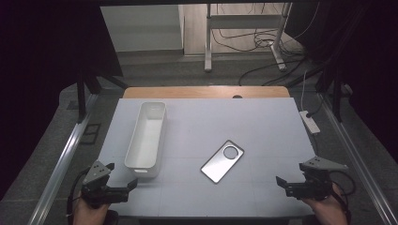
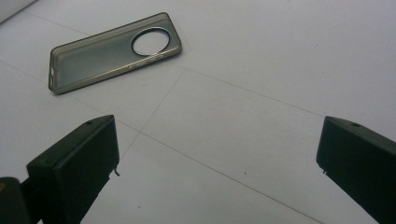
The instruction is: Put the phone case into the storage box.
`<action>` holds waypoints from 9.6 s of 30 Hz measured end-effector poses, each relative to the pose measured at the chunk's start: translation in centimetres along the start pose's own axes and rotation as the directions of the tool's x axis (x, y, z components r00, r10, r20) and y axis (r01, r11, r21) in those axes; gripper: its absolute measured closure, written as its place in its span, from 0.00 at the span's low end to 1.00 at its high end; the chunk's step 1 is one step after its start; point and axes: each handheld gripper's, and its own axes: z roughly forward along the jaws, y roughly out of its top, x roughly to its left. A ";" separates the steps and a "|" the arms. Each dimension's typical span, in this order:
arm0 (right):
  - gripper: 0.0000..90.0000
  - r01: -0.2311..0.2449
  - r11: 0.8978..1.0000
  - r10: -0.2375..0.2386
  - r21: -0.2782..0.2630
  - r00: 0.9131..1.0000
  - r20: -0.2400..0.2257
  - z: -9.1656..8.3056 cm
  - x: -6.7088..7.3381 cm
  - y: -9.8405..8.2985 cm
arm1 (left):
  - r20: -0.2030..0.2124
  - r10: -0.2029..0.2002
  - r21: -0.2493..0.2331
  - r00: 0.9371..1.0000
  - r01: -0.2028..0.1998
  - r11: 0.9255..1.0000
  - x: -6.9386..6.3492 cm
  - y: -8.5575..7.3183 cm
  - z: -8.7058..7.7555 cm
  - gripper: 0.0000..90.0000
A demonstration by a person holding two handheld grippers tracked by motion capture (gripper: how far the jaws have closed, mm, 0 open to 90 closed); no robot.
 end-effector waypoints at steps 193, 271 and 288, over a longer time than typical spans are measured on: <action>0.72 0.367 0.894 -0.263 0.258 0.895 -0.361 15.1 11.3 7.0 | 0.025 0.021 0.002 0.999 -0.021 1.000 0.0 -0.1 0.0 0.00; 1.00 0.262 0.890 -0.173 0.374 0.951 -0.256 14.0 3.8 5.6 | 0.031 0.020 0.000 0.999 -0.020 1.000 0.0 0.0 0.1 0.01; 0.56 0.202 0.942 -0.143 0.267 0.964 -0.226 12.4 3.4 6.7 | 0.036 0.016 0.001 0.999 -0.016 1.000 0.1 0.0 0.1 0.01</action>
